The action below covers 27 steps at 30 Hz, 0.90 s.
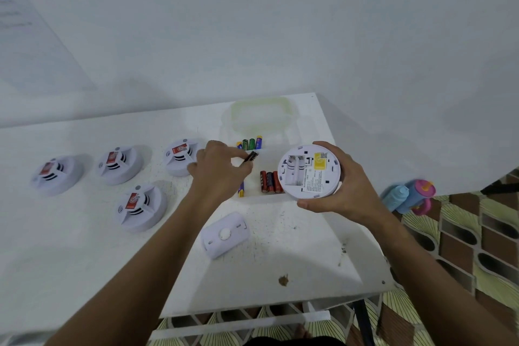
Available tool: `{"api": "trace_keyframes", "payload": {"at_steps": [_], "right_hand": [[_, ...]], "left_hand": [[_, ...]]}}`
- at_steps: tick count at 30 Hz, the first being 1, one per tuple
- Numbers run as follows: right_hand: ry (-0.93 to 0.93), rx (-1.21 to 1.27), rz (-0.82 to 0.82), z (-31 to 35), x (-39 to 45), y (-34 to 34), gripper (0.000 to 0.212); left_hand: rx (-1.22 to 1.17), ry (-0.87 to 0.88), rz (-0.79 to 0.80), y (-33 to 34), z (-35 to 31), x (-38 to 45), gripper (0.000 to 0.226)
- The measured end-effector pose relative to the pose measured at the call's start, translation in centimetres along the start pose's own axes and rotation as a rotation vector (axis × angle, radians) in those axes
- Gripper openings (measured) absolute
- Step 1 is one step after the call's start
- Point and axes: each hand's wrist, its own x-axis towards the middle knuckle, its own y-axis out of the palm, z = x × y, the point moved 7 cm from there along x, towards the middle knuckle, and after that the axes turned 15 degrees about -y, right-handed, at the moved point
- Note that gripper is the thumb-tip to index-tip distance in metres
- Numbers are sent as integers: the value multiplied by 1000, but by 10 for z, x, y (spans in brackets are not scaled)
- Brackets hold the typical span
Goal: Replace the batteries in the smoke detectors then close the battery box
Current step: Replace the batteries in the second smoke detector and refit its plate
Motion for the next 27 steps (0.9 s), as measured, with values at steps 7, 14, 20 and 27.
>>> {"api": "trace_keyframes", "payload": {"at_steps": [7,14,20,27], "right_hand": [[-66,19,-1,12,11,13,95],[-58,25,11,10,13,21,101],[-78,83,27,13,14,20,97],[-78,171,68,21,17,24,89]], "left_hand": [[-1,362,225,-22,-48,-45,24],[-75,387,165,-14,-47,-53,17],[-83,326,279,-11,-36,-43,35],[-234,239,554,0,-25,-30,90]]}}
